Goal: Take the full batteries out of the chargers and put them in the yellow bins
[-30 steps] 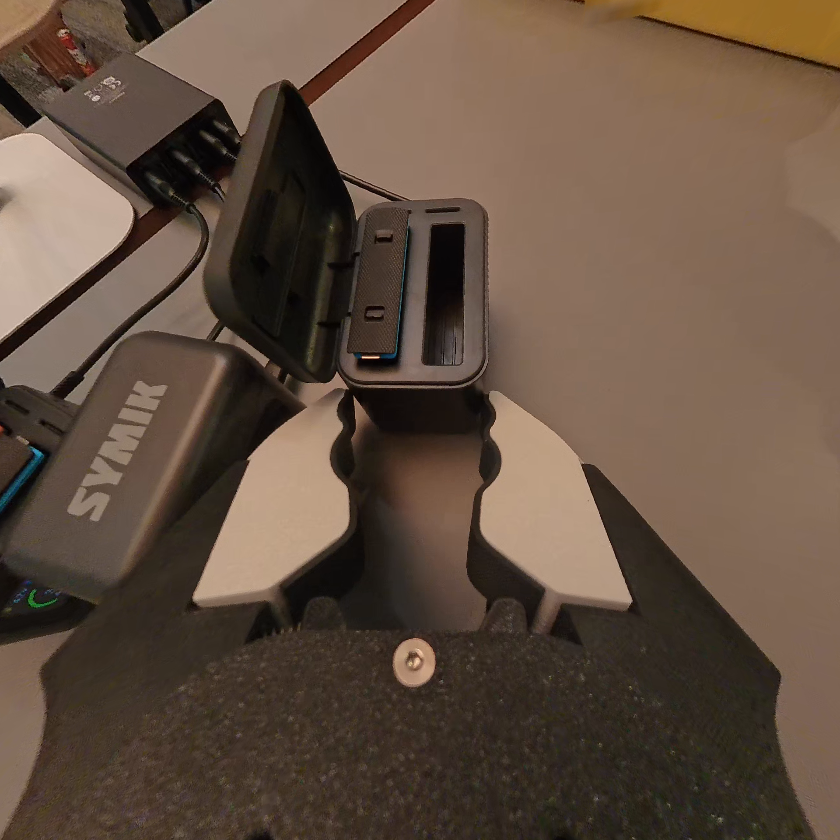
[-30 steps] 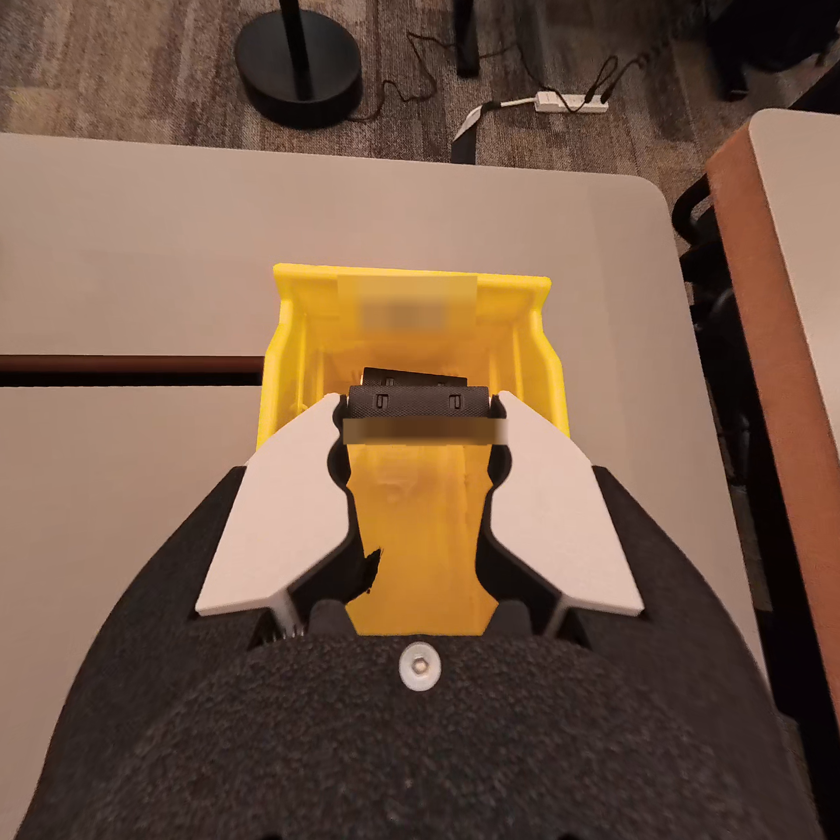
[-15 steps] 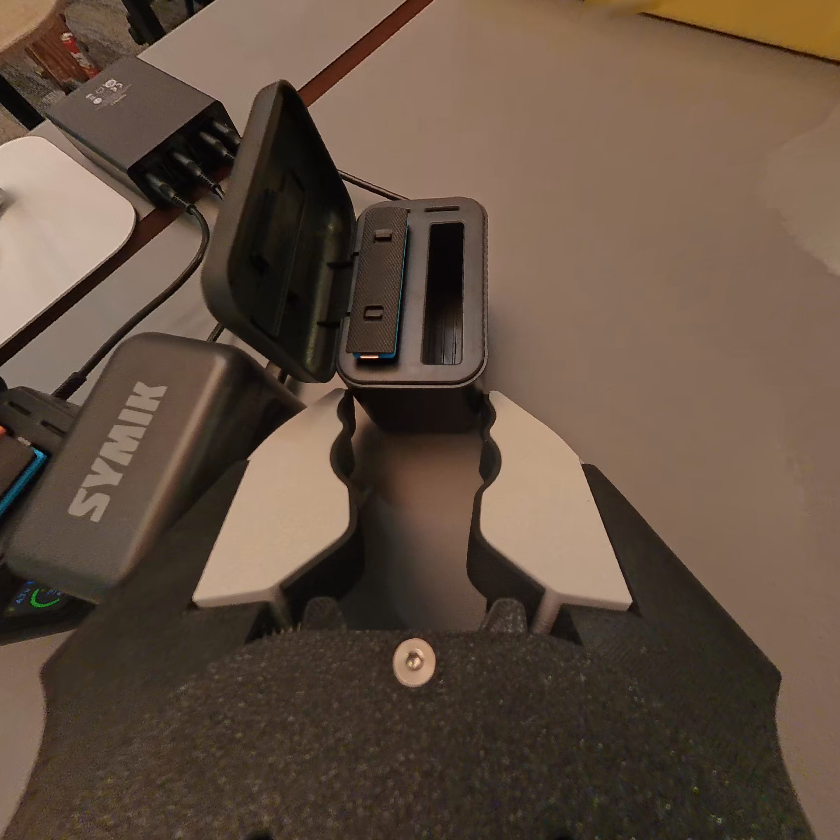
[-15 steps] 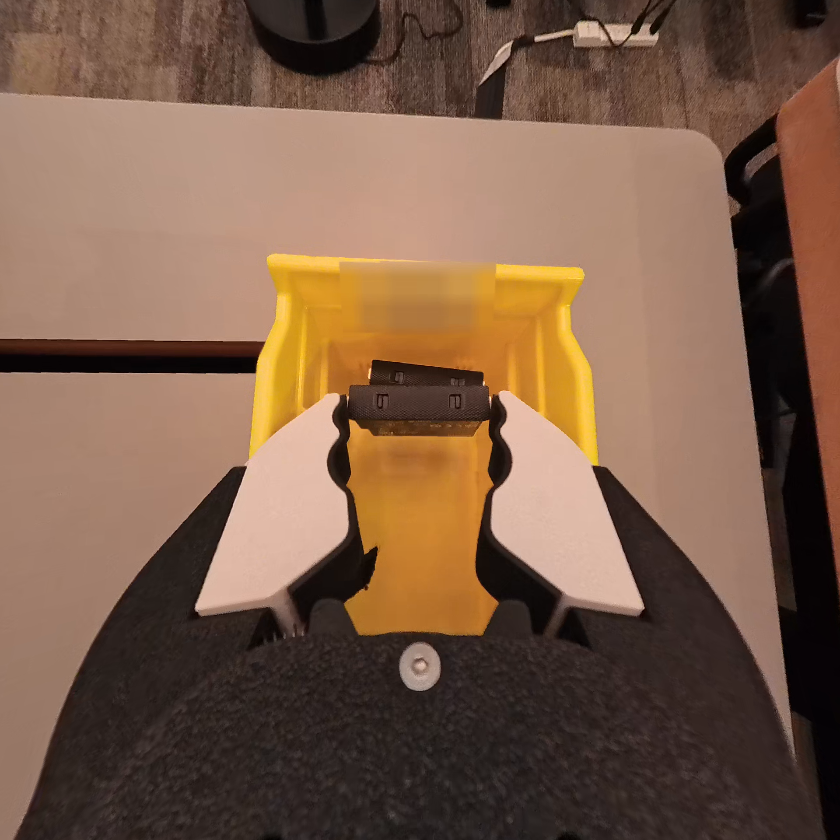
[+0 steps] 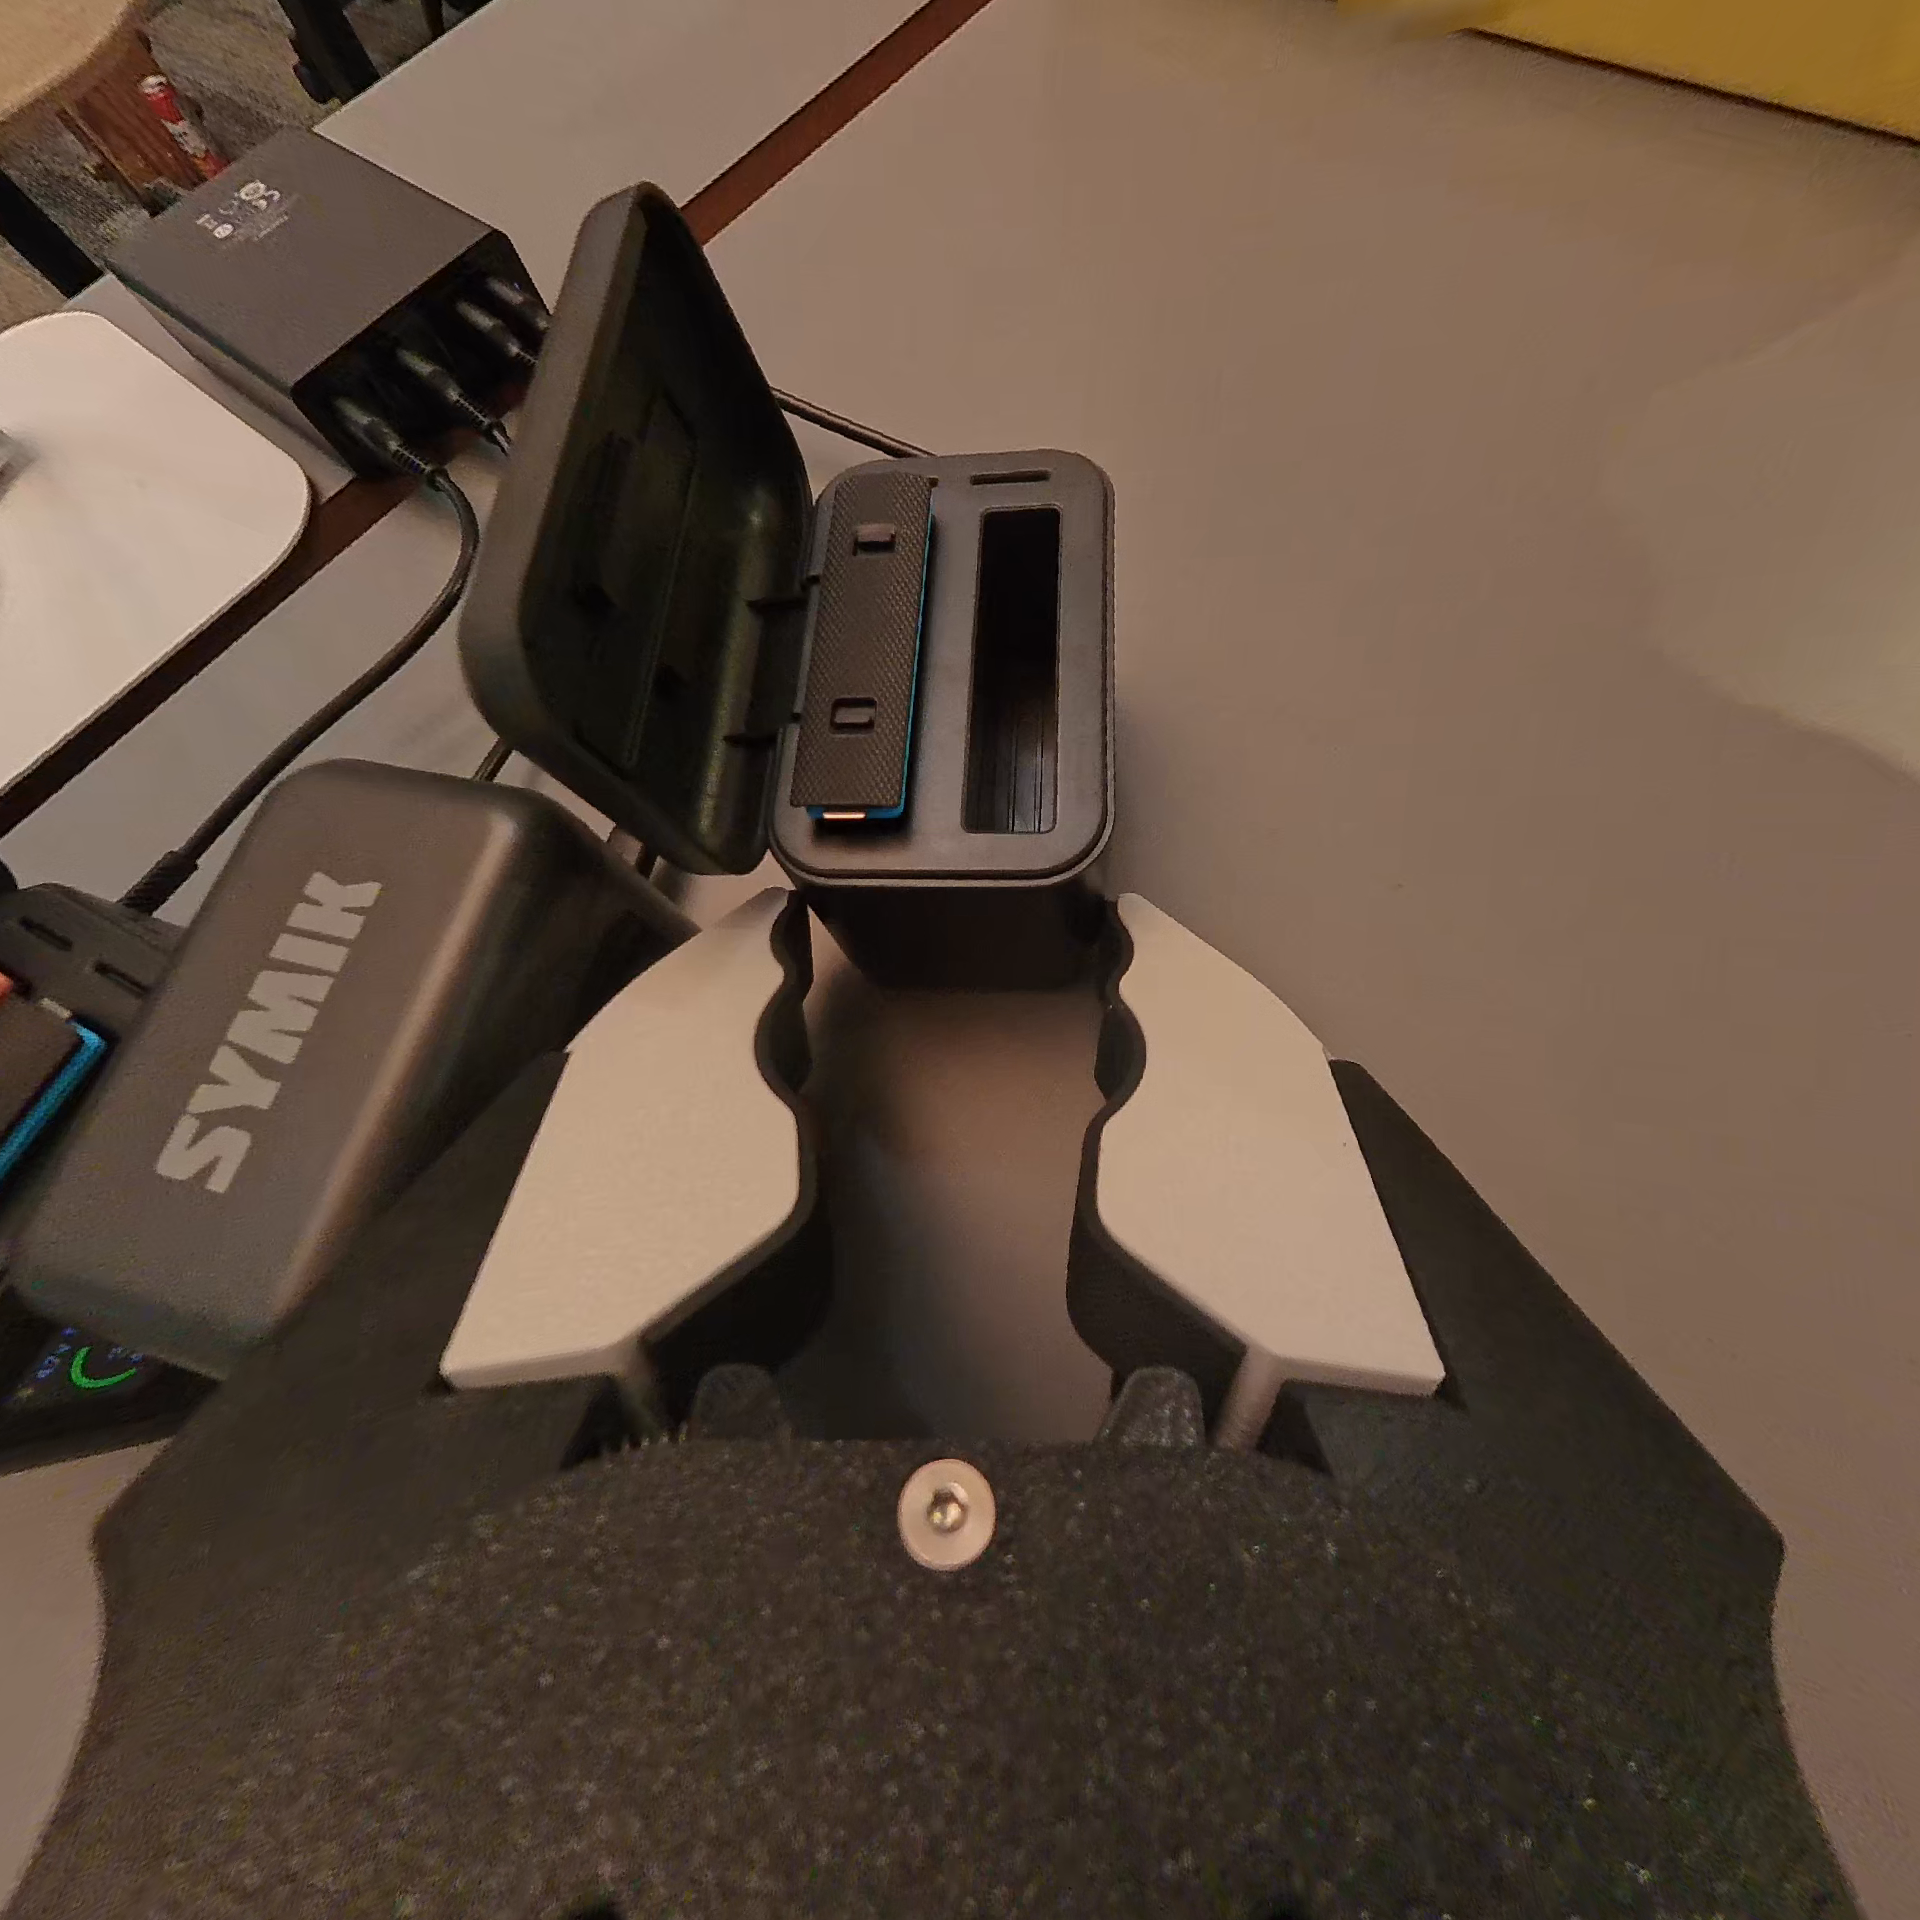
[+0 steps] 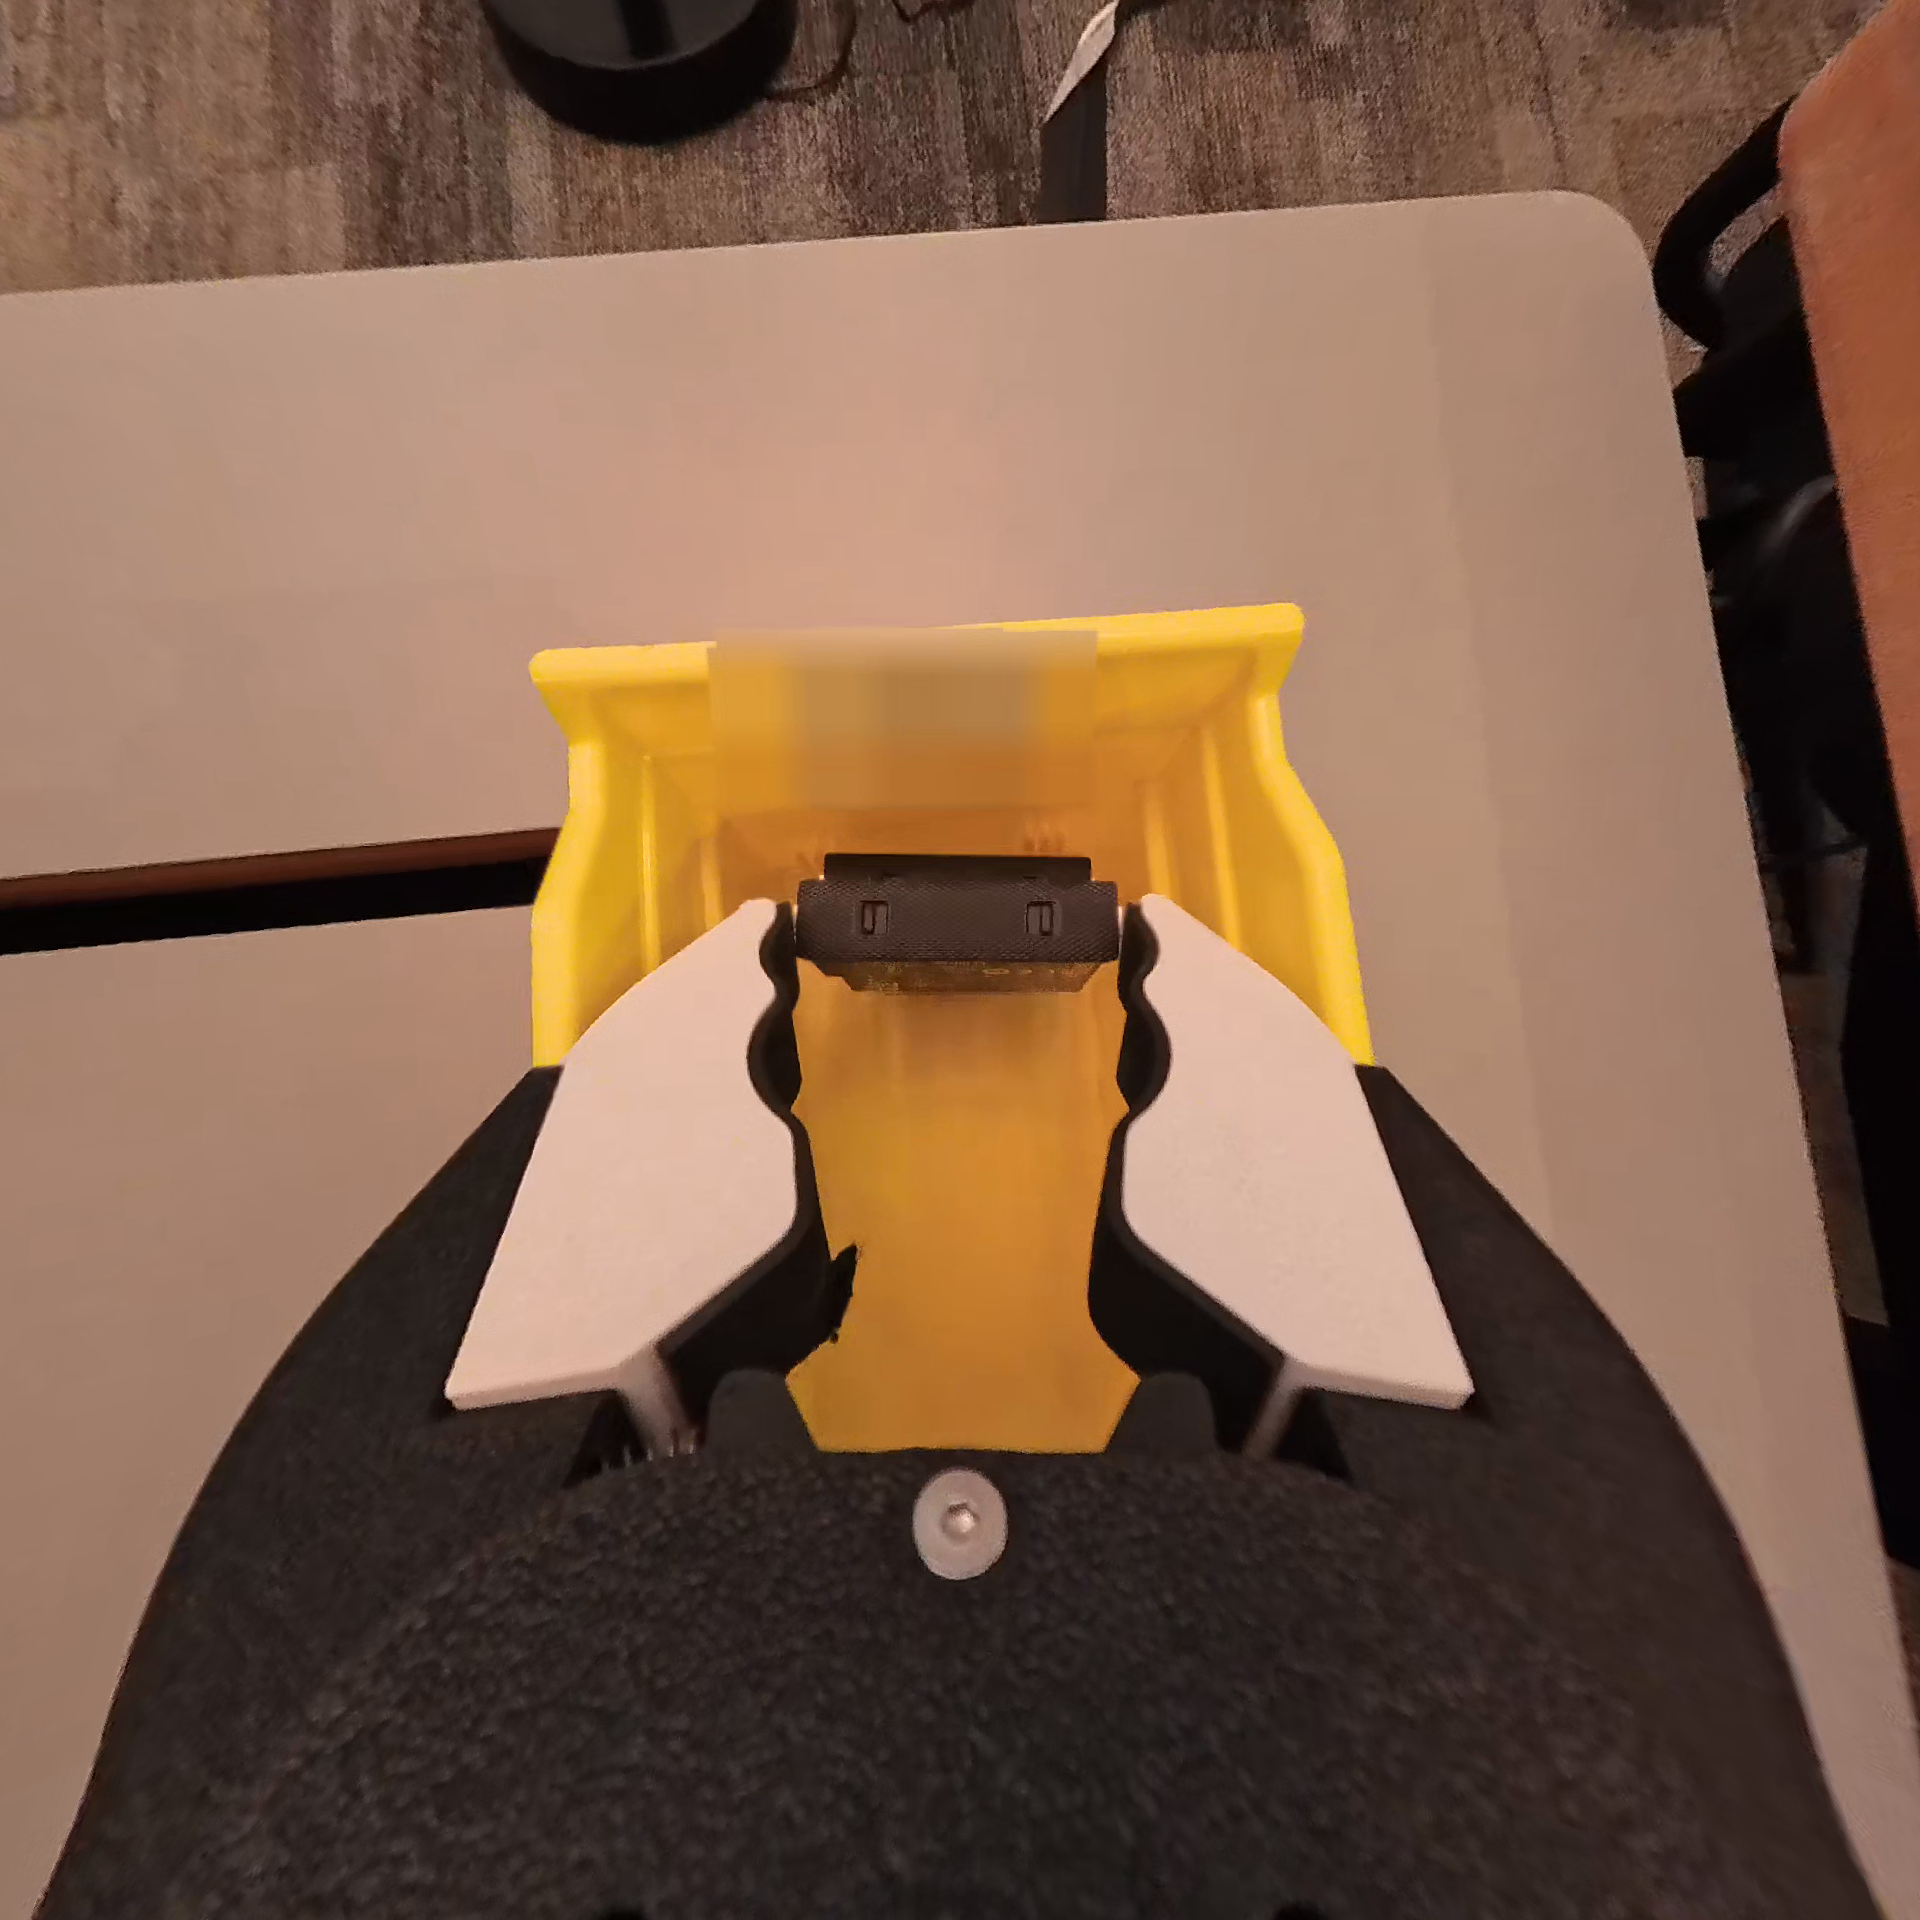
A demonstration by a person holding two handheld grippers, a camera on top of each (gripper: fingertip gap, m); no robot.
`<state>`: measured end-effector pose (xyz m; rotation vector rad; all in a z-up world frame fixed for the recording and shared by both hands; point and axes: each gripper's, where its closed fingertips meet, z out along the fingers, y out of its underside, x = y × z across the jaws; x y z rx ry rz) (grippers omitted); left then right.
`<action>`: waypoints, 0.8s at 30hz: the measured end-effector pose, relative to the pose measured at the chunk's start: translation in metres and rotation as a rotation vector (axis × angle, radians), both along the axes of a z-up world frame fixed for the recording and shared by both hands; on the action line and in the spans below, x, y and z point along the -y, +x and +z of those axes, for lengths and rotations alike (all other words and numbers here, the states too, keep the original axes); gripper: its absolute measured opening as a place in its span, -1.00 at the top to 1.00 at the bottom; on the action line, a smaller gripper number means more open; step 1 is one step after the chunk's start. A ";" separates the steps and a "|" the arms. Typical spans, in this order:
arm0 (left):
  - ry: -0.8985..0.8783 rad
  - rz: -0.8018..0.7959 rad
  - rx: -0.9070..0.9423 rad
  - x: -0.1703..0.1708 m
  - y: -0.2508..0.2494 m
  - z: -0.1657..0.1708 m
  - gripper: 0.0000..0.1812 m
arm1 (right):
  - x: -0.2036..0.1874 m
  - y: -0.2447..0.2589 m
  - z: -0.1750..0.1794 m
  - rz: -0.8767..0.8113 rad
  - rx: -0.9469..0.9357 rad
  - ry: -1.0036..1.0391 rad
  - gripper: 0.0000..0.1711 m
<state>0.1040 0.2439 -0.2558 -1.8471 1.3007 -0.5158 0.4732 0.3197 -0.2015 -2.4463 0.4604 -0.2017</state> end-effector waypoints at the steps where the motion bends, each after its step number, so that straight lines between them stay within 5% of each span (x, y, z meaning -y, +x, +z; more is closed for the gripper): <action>1: 0.000 0.000 0.000 0.000 0.000 0.000 0.42 | -0.001 0.000 0.000 -0.009 -0.005 0.011 0.31; 15: 0.000 -0.001 0.000 0.000 0.000 0.000 0.42 | -0.004 -0.002 0.015 0.037 0.056 0.035 0.33; 24: 0.006 0.000 -0.005 0.000 -0.001 0.000 0.42 | 0.031 -0.012 0.056 0.698 0.408 -0.143 0.51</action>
